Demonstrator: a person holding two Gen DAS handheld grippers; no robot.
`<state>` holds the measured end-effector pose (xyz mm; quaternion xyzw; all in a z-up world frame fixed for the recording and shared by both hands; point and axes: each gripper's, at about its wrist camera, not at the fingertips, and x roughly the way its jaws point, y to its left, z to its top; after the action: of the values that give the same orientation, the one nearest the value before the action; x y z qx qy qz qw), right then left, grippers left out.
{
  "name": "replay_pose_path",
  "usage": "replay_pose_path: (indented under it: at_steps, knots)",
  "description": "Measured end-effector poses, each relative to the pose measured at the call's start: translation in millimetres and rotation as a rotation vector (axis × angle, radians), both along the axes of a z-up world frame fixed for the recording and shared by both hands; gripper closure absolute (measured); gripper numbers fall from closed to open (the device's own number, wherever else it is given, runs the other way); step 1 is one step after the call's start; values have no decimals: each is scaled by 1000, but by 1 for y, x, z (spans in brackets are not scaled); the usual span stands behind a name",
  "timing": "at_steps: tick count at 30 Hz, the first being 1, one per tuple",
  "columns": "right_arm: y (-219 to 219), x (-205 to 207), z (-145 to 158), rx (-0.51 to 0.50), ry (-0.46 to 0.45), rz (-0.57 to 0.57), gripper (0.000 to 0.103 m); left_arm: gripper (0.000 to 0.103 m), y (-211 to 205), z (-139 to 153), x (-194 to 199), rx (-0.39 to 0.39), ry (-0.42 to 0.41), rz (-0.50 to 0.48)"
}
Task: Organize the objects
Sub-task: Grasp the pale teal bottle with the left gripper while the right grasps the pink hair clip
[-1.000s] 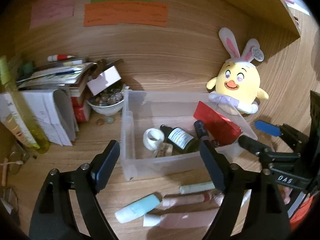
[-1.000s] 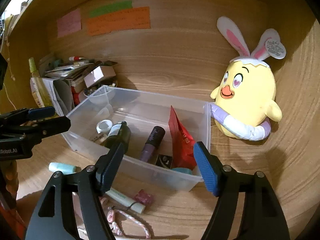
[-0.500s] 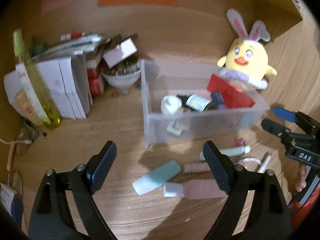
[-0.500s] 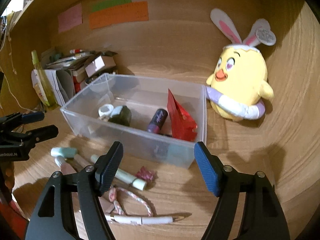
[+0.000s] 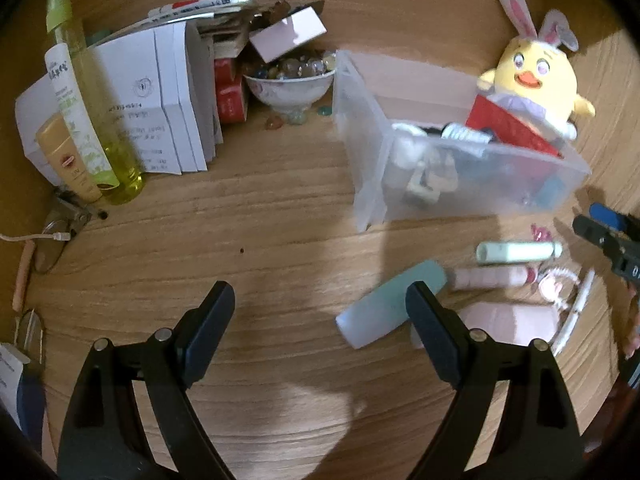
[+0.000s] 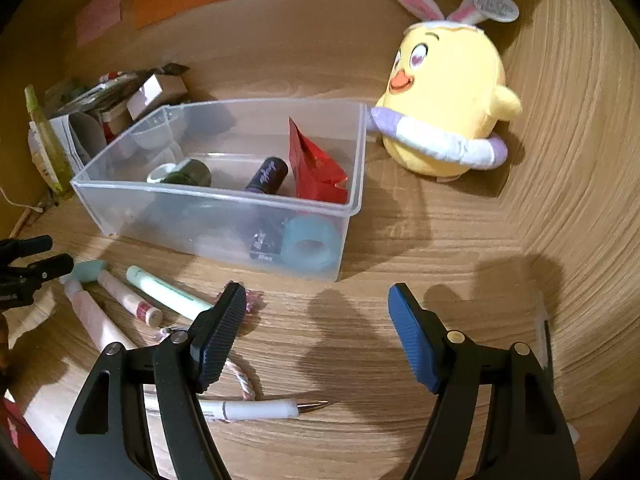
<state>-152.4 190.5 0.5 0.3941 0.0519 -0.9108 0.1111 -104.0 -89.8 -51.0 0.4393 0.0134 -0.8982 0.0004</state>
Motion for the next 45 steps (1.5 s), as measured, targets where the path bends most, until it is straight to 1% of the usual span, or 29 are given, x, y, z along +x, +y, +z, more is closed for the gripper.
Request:
replay_pose_path:
  at_steps: [4,6,8,12,14,17,21,23,26,28,30,31,32,33,35,36,37,38,39,41,43,44,45]
  knots:
    - [-8,-2,-5,14,-16,19,33,14,9,-4,5,-50,-2,-40]
    - [-12,-2,-6,18,-26,33,33,14,15,-4,8,-62,0,-67]
    - [-17,-4,-8,23,-33,42,33,14,20,-4,11,-54,-4,-90]
    - [-26,-6,-12,49,-43,63,33,14,28,-6,15,-15,-36,-147]
    - [-29,-8,-12,43,-53,75,33,14,31,-6,15,-21,-36,-158]
    - [-31,-12,-12,25,-71,81,34,14,28,-5,11,-16,-35,-151]
    - [-28,-17,-13,-21,-94,58,35,14,20,-4,3,5,-32,-120]
    - [-30,-17,-16,-5,-102,60,42,15,18,-5,-1,11,-32,-111]
    - [-36,-15,-22,20,-118,80,44,18,16,-5,-4,15,-27,-100]
    - [-39,-11,-24,29,-120,94,44,24,16,-6,-5,20,-32,-103]
    - [-41,-9,-24,36,-115,100,45,26,18,-7,-5,12,-30,-109]
    - [-42,-9,-24,38,-113,104,47,28,20,-7,-5,9,-30,-117]
    - [-43,-9,-24,37,-115,109,52,30,22,-7,-5,-1,-27,-124]
    - [-44,-9,-24,37,-117,112,54,33,23,-7,-4,-10,-24,-129]
    - [-45,-9,-24,38,-109,120,62,39,25,-7,-3,-21,-15,-137]
    - [-47,-8,-23,39,-105,128,65,44,26,-7,-3,-20,-9,-136]
    - [-48,-8,-23,39,-103,135,71,49,26,-7,-4,-22,-5,-133]
    - [-51,-9,-23,39,-101,139,77,53,26,-6,-5,-22,0,-130]
    - [-54,-10,-23,39,-100,142,79,59,25,-6,-5,-19,4,-129]
    - [-55,-9,-23,37,-94,144,80,66,25,-5,-5,-18,10,-126]
    - [-55,-8,-23,32,-92,143,80,75,25,-5,-4,-17,14,-129]
    - [-54,-8,-23,28,-92,143,80,78,25,-5,-4,-16,14,-128]
    - [-54,-8,-22,20,-92,143,80,78,24,-5,-3,-13,16,-125]
